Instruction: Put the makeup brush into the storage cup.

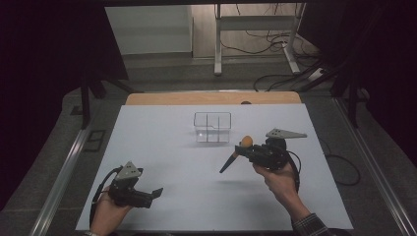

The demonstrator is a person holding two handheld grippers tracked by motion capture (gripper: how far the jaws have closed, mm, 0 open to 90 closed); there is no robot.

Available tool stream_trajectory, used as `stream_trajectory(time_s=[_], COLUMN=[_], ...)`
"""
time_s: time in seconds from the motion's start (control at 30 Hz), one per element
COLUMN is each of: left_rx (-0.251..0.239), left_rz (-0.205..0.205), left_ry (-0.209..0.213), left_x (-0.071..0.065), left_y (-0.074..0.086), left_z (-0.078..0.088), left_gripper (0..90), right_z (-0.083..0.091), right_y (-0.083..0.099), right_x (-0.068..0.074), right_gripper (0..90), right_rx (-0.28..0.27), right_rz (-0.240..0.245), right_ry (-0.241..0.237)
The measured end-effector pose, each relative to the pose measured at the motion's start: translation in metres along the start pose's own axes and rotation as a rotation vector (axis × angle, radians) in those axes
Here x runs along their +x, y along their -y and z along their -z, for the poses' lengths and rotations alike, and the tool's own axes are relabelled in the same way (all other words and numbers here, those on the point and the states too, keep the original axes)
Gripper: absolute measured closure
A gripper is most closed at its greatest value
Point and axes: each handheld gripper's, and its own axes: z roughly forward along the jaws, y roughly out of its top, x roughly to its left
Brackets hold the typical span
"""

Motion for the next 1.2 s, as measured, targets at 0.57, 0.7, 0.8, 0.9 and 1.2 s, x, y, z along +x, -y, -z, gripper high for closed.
stream_trajectory(time_s=[0.57, 0.7, 0.8, 0.9, 1.2], left_rx=[-0.002, -0.002, 0.000, 0.000, 0.000], left_rz=[0.028, 0.033, 0.037, 0.040, 0.043], left_ry=[-0.023, -0.026, -0.028, -0.029, -0.032], left_x=[0.008, 0.009, 0.010, 0.011, 0.012], left_y=[0.012, 0.014, 0.015, 0.016, 0.019], left_z=[0.009, 0.011, 0.012, 0.013, 0.015], left_gripper=[0.6, 0.6, 0.6, 0.5, 0.5], right_z=[0.009, 0.010, 0.011, 0.012, 0.013], right_y=[-0.007, -0.009, -0.010, -0.011, -0.017], right_x=[-0.013, -0.015, -0.017, -0.019, -0.026], right_gripper=[68.8, 68.8, 68.8, 68.8, 68.7], right_rx=[-0.031, -0.039, -0.044, -0.046, -0.064], right_rz=[-0.012, -0.018, -0.025, -0.026, -0.029], right_ry=[0.030, 0.033, 0.037, 0.044, 0.062])
